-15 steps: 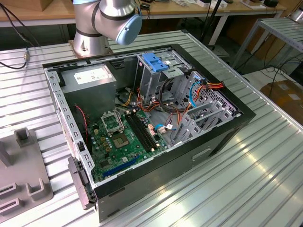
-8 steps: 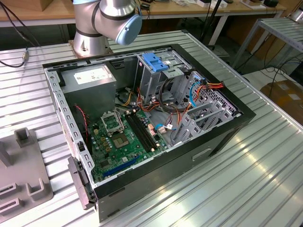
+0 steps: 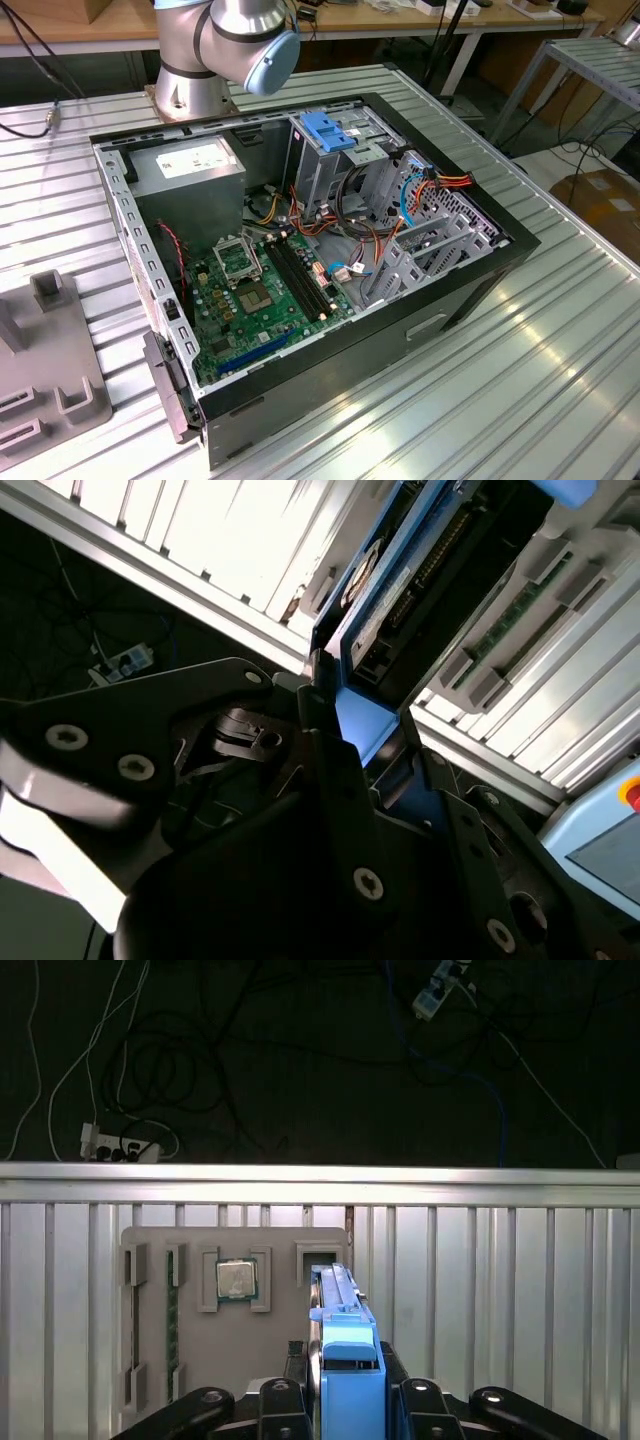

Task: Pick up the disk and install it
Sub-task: 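Pick up the disk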

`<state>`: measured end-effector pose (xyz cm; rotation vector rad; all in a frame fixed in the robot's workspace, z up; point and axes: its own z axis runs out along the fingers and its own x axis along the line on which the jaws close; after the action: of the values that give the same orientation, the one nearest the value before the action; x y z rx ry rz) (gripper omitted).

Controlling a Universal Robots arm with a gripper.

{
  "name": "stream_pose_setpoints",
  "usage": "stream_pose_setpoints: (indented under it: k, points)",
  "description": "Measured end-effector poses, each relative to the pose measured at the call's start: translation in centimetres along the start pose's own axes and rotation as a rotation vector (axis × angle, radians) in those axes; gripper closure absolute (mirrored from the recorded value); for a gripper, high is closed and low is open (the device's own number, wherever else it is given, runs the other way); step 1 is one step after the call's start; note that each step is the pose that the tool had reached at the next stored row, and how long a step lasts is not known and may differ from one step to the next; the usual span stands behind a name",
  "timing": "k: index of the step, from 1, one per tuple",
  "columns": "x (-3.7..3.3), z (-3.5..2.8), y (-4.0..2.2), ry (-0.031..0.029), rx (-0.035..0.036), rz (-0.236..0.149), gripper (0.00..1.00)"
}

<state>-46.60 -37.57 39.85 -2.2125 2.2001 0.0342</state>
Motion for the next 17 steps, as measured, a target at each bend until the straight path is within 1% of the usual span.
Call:
stream_pose_setpoints:
  k: [7,10,16,17]
  points:
    - [-0.03,-1.08,0.00,0.0000,0.0000,0.000,0.63]
    - [-0.04,-1.36,0.00,0.0001,-0.0002,0.000,0.63]
    - [-0.08,-2.44,0.00,0.0001,-0.0002,0.000,0.63]
    - [-0.09,-2.69,0.00,0.0001,-0.0002,0.000,0.63]
